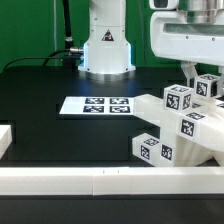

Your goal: Assemble chair

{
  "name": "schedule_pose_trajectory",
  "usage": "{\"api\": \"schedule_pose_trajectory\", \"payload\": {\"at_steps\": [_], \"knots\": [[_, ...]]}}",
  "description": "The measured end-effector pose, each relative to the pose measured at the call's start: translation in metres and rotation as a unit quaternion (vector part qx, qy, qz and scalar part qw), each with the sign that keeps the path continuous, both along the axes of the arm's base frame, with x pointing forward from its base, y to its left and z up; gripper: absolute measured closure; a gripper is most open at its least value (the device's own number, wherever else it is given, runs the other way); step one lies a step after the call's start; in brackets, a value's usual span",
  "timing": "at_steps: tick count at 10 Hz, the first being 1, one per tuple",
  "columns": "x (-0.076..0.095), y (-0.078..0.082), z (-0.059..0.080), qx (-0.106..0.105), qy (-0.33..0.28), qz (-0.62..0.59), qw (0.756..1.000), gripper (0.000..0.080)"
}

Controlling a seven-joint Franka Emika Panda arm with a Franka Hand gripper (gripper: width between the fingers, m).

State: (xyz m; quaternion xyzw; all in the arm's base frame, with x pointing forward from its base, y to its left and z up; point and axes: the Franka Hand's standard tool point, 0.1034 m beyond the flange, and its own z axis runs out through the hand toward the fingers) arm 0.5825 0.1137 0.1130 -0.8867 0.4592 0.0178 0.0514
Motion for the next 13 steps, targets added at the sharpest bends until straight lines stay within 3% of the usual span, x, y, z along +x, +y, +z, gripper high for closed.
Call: {"api": "schedule_pose_trajectory", "payload": {"at_steps": [2,5,8,13], "knots": [[-0.0006,0.0014,-0.0005,-0.001,-0.005,0.056,0.998,0.0177],[-0.0009,0.0008,-0.0007,-0.004,-0.018,0.185,0.983,0.0151],[-0.0020,0.0029,-0.0011,-0.016,-0.029,0.328,0.944,0.0151],[-0.0017,0.0017,-0.0011,-0.031,-0.041,0.524,0.850,0.0151]]}}
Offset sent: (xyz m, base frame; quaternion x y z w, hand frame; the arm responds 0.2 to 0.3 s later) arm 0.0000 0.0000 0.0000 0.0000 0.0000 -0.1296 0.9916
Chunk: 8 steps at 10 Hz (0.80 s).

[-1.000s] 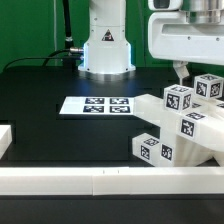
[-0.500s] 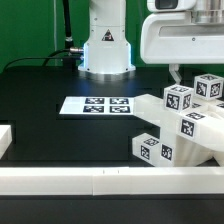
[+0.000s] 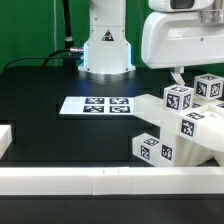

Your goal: Assemble chair

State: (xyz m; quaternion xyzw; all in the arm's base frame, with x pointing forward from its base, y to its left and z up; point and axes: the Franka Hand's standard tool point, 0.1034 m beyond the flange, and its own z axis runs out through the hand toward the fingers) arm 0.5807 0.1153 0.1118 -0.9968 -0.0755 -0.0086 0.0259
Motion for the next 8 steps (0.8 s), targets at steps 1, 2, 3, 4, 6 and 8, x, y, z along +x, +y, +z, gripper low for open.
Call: {"api": "schedule_pose_trajectory", "payload": {"at_steps": [1,2,3,4,6,8], "knots": [[0.0001,-0.0007,0.0000,-0.005,-0.002,0.043,0.999,0.0151],[0.0001,-0.0011,-0.0001,-0.005,-0.003,0.056,0.998,0.0151],[0.0000,-0.0011,-0.0003,-0.005,-0.003,0.054,0.999,0.0274],[0.0000,-0.0012,-0.0003,-0.005,-0.003,0.054,0.999,0.0411],[0.0000,-0.0012,-0.0003,-0.005,-0.003,0.053,0.999,0.0534],[0.0000,-0.0013,-0.0004,-0.005,-0.002,0.039,0.999,0.0534]]}}
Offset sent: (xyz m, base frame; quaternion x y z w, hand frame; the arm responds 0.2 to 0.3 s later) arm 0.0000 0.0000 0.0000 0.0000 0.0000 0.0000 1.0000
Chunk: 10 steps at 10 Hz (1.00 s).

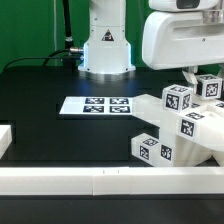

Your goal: Assemble chair

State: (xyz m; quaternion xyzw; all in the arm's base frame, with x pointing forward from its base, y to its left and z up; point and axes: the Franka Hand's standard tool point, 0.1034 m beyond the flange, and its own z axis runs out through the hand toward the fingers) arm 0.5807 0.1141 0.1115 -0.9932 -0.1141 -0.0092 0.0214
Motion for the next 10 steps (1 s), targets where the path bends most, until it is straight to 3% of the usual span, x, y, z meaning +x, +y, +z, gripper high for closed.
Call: {"api": "schedule_pose_trajectory", "payload": {"at_steps": [4,7,9,10], "knots": [[-0.0003,0.0011,-0.0002,0.005,0.008,-0.181,0.983,0.0534],[0.0001,0.0003,-0.0006,0.017,0.018,-0.311,0.950,0.0534],[0.0004,0.0005,-0.0006,0.026,0.025,-0.391,0.920,0.0533],[0.0009,0.0016,-0.0005,0.029,0.029,-0.449,0.893,0.0533]]}}
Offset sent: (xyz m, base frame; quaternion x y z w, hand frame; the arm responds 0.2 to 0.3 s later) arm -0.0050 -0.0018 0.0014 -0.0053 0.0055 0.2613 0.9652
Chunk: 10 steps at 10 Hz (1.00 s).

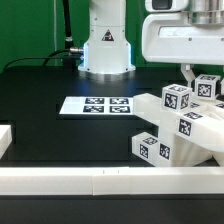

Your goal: Assemble chair

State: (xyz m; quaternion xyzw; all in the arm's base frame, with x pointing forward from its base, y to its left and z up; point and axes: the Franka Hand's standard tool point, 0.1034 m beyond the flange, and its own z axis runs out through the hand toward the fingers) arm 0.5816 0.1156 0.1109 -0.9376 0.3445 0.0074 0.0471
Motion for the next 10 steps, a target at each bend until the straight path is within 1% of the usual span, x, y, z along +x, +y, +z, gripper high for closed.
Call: {"api": "schedule_pose_trajectory", "payload": {"at_steps": [1,2,3,4,5,6,7,8,10], "knots": [[-0.0002,0.0014,-0.0001,0.002,0.007,-0.067,0.998,0.0533],[-0.0002,0.0017,-0.0001,0.003,0.010,-0.095,0.995,0.0533],[-0.0002,0.0019,-0.0002,0.003,0.010,-0.097,0.995,0.0456],[-0.0003,0.0021,-0.0002,0.003,0.010,-0.090,0.996,0.0456],[-0.0005,0.0026,0.0002,0.003,0.009,-0.074,0.997,0.0322],[-0.0012,0.0050,0.0011,0.003,0.009,-0.065,0.998,0.0208],[-0.0014,0.0067,0.0011,0.003,0.005,-0.037,0.999,0.0208],[-0.0013,0.0056,0.0007,0.002,0.001,0.011,1.000,0.0162],[-0.0013,0.0055,0.0006,0.001,-0.005,0.073,0.997,0.0153]]}}
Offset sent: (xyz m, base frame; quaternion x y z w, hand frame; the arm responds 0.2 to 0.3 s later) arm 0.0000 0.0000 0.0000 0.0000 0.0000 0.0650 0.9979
